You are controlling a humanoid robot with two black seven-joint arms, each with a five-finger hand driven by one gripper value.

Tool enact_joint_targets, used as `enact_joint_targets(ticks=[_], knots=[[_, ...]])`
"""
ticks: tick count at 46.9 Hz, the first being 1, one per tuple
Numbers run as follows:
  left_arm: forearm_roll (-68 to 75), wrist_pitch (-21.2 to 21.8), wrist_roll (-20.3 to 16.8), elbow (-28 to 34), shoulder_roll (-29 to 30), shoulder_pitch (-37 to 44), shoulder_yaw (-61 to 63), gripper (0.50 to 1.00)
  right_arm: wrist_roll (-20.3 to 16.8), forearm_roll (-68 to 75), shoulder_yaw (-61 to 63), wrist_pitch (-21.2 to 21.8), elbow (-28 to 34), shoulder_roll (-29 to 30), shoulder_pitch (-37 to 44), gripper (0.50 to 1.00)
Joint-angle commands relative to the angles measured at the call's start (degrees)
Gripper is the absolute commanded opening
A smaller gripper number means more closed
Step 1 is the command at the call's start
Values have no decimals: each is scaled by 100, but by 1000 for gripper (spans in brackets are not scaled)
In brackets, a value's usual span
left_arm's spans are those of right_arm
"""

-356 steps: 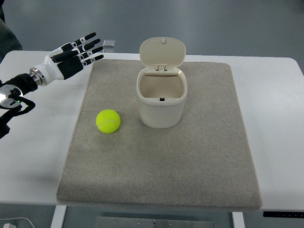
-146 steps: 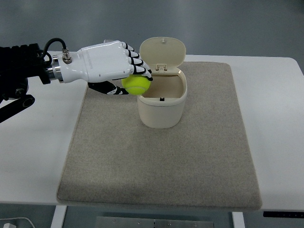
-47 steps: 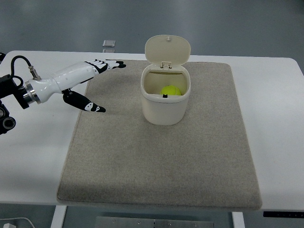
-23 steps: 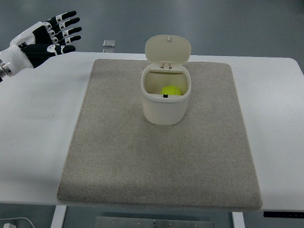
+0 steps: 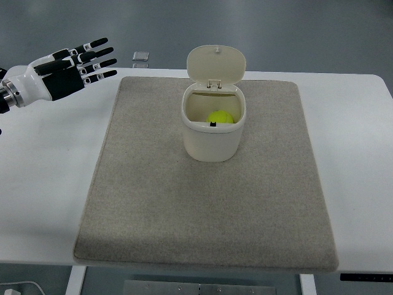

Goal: Put tennis ball into box with left hand

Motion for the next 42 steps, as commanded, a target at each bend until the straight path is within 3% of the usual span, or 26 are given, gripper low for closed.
enact_joint_targets(ticks=[1,11,42], knots=[[-54,-3,15,31,-41,15,-6,992,0,0,4,0,0,0,0,938],[7,-20,15,330,-278,24,-6,992,0,9,13,26,0,0,0,938],[33,-137,6,339,-296,24,-41,992,0,62,57,62,290,0,0,938]])
